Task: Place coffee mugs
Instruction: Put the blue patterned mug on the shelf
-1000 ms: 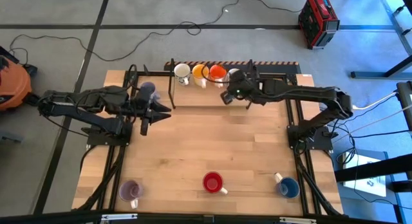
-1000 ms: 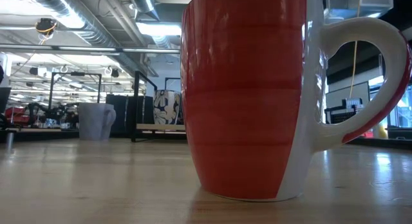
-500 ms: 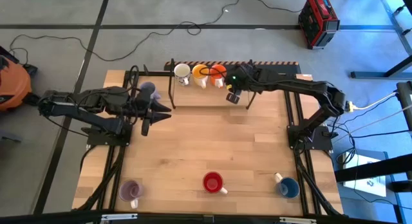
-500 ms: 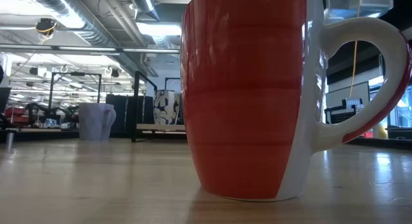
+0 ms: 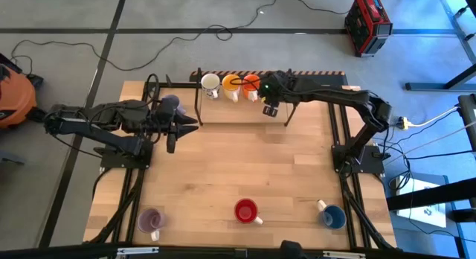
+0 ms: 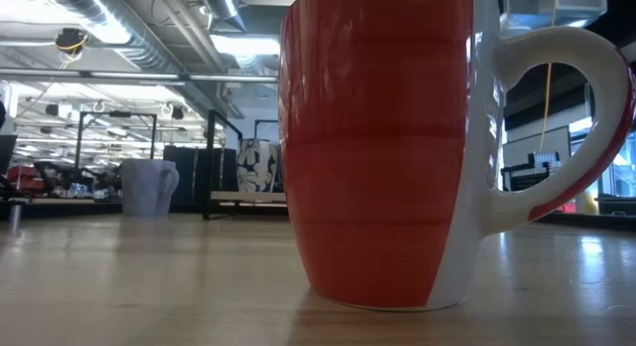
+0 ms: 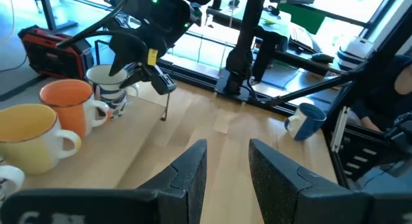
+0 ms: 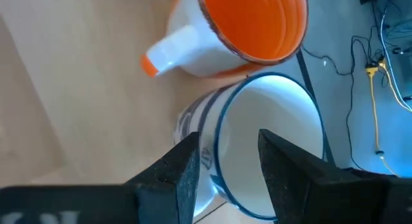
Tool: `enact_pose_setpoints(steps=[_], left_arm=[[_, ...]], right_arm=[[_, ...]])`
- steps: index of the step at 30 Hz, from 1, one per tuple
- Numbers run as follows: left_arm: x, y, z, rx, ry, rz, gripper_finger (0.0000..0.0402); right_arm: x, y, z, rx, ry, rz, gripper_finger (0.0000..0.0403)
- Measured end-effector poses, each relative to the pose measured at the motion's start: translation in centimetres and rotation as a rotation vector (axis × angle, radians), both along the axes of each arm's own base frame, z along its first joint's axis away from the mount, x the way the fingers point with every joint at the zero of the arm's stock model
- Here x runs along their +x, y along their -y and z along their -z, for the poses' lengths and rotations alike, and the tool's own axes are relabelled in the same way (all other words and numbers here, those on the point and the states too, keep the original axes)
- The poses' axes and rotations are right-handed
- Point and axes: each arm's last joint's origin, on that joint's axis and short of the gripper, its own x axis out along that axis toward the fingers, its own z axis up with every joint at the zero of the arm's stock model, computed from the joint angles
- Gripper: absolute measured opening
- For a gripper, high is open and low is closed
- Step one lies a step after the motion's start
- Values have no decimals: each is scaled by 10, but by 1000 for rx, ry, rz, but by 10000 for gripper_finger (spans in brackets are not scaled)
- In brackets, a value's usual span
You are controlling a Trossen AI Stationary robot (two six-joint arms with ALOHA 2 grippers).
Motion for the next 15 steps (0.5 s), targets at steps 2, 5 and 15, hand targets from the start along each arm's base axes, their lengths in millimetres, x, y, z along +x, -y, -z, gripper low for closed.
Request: enact_pose_setpoints(steps=[2, 5, 15], left_arm=[[0, 0, 0, 0, 0, 0, 110], [0, 0, 0, 1, 0, 0, 110], [0, 0, 0, 1, -1, 0, 110]], right_arm=[[-2, 3, 0, -3, -6, 1, 145], [-3, 6, 0, -16, -14, 15, 145], [-1, 10, -3, -62, 23, 36, 145]])
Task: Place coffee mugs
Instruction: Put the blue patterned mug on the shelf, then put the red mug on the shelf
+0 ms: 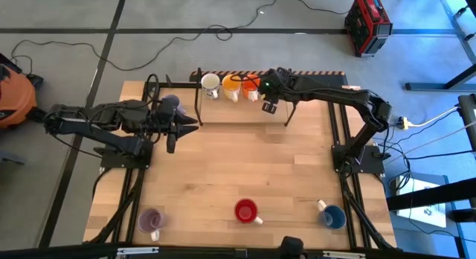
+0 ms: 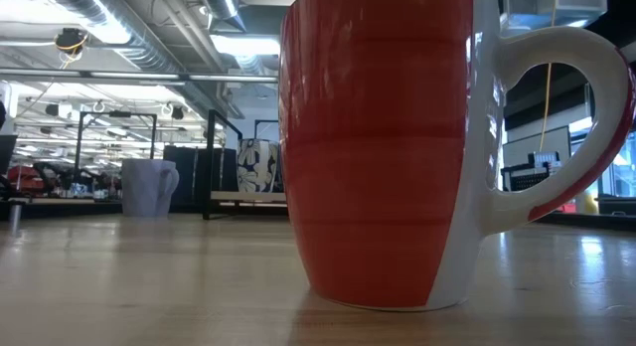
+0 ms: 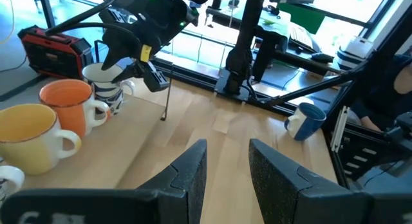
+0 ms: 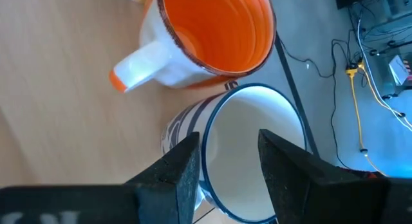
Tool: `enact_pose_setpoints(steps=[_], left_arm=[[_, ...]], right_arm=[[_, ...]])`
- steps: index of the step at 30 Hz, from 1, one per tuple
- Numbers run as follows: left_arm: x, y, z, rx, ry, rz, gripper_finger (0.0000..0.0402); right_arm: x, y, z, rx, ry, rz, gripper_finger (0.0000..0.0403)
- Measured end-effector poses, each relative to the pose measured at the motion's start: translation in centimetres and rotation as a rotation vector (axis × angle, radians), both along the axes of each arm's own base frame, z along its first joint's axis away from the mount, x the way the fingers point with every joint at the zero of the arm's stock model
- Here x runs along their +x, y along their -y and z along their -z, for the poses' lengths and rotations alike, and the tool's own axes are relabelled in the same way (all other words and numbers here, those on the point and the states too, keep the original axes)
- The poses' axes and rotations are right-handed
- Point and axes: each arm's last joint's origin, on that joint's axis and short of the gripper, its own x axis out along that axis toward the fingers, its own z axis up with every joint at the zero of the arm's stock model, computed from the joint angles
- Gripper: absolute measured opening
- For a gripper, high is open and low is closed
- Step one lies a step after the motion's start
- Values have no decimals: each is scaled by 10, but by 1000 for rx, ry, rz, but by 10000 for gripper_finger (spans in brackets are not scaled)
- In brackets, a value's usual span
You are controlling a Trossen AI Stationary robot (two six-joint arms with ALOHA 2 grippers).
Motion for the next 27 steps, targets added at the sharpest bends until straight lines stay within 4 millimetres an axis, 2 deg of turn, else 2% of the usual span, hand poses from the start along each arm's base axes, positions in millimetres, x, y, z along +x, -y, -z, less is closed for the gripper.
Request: enact_pose_setpoints(steps=[11, 13, 15, 18, 22, 24, 27], left_arm=[[0, 0, 0, -2, 0, 4, 110], [0, 0, 0, -2, -1, 4, 110], [0, 0, 0, -2, -1, 4, 110], [0, 0, 1, -5, -10, 19, 110], [-1, 1, 5, -24, -49, 24, 110], [-2, 1, 7, -24, -70, 25, 110], [-1, 2, 10, -29, -107, 52, 110]], right_arm=[[-1, 2, -1, -29, -7, 30, 145], [2, -4, -6, 0, 33, 6, 145], [8, -14, -19, 20, 104, -28, 145], [19, -46, -49, 107, 263, -100, 145], [29, -111, -87, 298, 473, -247, 145], [31, -146, -96, 392, 524, -303, 145], [31, -197, -98, 526, 545, -348, 145]])
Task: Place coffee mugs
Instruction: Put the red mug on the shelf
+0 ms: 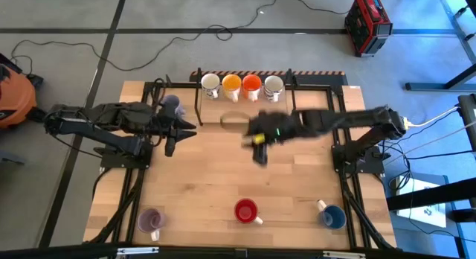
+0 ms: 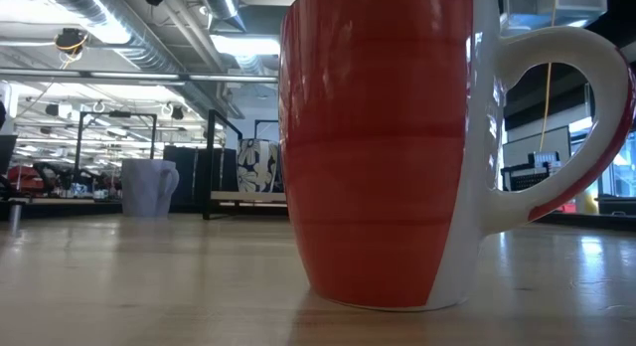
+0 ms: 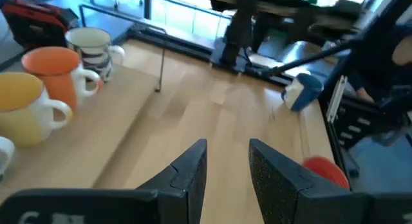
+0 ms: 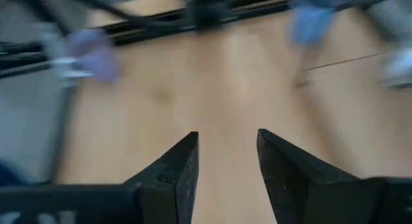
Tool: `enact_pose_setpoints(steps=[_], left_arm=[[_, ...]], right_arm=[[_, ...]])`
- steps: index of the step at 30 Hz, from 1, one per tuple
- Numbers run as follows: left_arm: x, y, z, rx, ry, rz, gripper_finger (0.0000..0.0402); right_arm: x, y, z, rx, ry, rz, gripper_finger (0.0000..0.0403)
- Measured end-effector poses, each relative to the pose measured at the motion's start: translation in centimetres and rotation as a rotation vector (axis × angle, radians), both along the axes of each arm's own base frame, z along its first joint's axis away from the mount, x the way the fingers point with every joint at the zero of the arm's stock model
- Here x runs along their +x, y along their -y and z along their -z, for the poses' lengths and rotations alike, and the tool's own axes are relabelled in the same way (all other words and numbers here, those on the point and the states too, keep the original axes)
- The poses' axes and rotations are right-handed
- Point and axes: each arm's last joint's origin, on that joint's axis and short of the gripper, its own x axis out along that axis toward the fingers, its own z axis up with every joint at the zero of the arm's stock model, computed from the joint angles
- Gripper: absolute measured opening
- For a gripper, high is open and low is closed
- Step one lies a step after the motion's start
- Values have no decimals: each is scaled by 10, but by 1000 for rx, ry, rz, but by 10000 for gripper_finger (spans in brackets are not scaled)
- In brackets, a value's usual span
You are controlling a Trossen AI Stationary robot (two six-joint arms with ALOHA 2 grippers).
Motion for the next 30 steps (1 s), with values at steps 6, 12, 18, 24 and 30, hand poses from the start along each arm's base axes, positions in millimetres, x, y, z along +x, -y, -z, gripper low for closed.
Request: enact_pose_setpoints(steps=[6, 12, 18, 24, 30], left_arm=[[14, 5, 9, 14, -67, 145, 110], [42, 13, 25, -50, -157, 305, 110], [63, 28, 34, -139, -170, 425, 110], [64, 49, 32, -142, -127, 476, 110], [59, 68, 29, -129, -102, 494, 110]], right_arm=[[-12, -86, 22, 220, -84, 18, 146], [-25, -149, 44, 385, -168, 97, 186], [-40, -200, 71, 386, -247, 87, 221], [-59, -247, 109, 243, -253, 85, 213], [-65, -274, 151, 111, -202, 159, 200]])
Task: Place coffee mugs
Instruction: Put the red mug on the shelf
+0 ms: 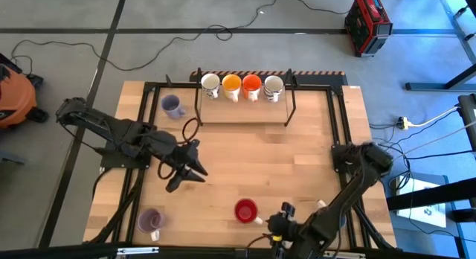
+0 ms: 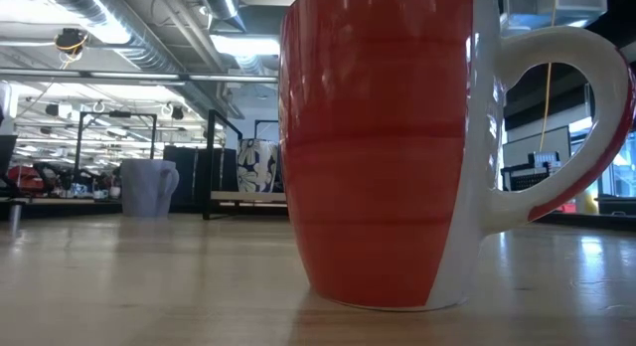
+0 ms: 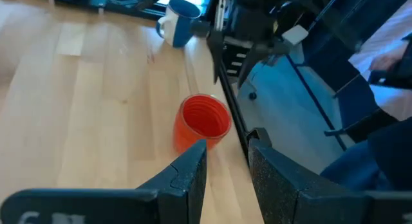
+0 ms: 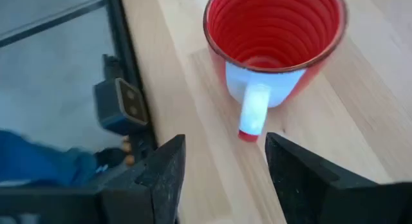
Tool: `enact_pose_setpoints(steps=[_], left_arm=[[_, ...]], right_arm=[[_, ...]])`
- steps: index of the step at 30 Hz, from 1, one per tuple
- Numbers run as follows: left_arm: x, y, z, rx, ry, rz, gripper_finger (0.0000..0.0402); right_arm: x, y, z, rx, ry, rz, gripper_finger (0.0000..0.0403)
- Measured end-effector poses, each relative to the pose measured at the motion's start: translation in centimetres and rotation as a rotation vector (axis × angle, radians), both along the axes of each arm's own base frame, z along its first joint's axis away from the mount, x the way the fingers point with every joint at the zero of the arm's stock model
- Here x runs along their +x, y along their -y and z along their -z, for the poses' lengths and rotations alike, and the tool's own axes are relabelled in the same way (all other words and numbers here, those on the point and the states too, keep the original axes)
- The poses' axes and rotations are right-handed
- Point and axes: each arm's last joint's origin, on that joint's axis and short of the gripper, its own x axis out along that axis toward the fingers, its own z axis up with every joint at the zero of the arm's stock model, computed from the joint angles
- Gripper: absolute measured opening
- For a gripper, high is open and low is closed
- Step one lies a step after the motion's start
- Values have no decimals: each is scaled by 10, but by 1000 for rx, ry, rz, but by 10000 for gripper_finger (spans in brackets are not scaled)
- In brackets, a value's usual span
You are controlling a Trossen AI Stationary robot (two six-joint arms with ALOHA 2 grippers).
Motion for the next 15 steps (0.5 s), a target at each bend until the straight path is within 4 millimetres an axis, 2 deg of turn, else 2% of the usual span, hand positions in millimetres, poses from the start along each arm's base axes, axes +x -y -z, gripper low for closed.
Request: enact_pose_setpoints(steps=[8, 15], left_arm=[[-7, 23, -1, -20, 12, -26, 110], [-12, 31, -1, -18, 17, -72, 110]], right_arm=[[11, -12, 45, -114, 79, 83, 198], [16, -15, 65, -171, 154, 143, 191]])
